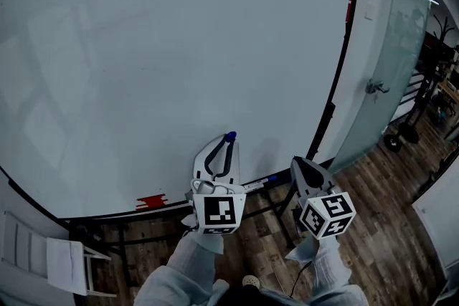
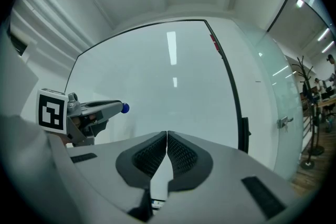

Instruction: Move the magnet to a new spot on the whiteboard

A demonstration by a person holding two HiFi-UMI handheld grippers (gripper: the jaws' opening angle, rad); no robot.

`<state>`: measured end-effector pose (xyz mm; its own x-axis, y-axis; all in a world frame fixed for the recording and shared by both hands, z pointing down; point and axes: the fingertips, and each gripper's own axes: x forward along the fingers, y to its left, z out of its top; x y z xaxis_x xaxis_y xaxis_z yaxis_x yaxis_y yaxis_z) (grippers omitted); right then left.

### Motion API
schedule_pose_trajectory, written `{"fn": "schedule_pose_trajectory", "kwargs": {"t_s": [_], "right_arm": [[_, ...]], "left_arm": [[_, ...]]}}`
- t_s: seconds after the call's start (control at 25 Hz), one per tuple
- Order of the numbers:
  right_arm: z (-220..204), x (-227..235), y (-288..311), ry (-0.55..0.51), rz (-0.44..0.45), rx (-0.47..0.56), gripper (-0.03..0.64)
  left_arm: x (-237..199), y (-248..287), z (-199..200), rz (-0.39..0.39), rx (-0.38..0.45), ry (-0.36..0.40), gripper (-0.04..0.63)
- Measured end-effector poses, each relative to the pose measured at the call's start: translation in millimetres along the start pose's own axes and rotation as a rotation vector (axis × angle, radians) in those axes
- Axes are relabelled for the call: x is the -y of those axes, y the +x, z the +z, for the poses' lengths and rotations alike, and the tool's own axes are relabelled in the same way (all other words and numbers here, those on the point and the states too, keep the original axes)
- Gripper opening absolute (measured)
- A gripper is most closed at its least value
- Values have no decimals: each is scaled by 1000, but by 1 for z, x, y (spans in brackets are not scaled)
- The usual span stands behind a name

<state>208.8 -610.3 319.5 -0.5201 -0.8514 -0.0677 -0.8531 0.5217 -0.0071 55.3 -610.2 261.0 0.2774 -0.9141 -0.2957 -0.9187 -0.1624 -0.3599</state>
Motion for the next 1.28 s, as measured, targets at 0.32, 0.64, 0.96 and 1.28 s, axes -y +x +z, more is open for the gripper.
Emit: {"fn": "schedule_pose_trajectory", "kwargs": {"t_s": [0.32,0.64,0.96,1.28], "right_arm": [[-1,40,-28,-1,-87,-3,28],[-4,71,-44,4,-137,-8,28],[-7,95,-46,7,-154,-12,28],[-15,110,-36,6,-155,-30,28]], "left_arm": [[55,29,0,-96,13,-15,51],[91,53,-1,-149,12,-9,48],[107,80,-13,-153,-12,20,46],[105,109,-36,-136,-55,44,43]]}}
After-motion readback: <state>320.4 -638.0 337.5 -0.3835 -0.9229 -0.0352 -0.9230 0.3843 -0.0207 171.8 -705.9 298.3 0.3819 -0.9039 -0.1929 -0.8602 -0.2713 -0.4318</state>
